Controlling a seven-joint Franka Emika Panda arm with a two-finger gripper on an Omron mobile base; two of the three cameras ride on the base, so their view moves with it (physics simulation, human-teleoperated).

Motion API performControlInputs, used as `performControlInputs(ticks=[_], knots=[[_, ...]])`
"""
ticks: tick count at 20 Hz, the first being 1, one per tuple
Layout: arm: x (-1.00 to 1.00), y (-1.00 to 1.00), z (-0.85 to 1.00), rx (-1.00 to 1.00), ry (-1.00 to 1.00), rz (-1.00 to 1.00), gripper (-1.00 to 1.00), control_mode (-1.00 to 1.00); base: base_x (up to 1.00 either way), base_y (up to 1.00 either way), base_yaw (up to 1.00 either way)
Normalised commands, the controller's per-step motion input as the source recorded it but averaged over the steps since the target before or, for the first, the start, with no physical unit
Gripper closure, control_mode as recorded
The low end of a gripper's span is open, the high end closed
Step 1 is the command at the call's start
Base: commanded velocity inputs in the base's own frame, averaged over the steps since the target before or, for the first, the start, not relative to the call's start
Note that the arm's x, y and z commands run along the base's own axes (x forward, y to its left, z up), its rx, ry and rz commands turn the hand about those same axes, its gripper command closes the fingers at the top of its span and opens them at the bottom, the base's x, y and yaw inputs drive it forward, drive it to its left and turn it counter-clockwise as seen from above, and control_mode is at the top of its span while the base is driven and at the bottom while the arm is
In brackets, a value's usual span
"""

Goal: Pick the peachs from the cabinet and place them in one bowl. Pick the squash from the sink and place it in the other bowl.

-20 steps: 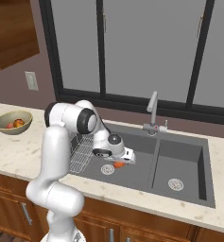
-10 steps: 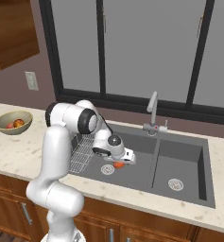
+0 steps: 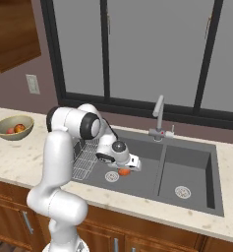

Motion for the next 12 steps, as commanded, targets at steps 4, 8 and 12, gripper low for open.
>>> performControlInputs(ticks=[4, 8, 12], knots=[[0.00, 0.00, 0.00, 0.00, 0.04, 0.00, 1.00, -1.00, 0.00, 0.00, 0.00], [-0.01, -0.04, 0.01, 0.01, 0.01, 0.00, 1.00, -1.00, 0.00, 0.00, 0.00], [-0.01, -0.24, 0.28, 0.04, -0.02, -0.02, 1.00, -1.00, 0.00, 0.00, 0.00]])
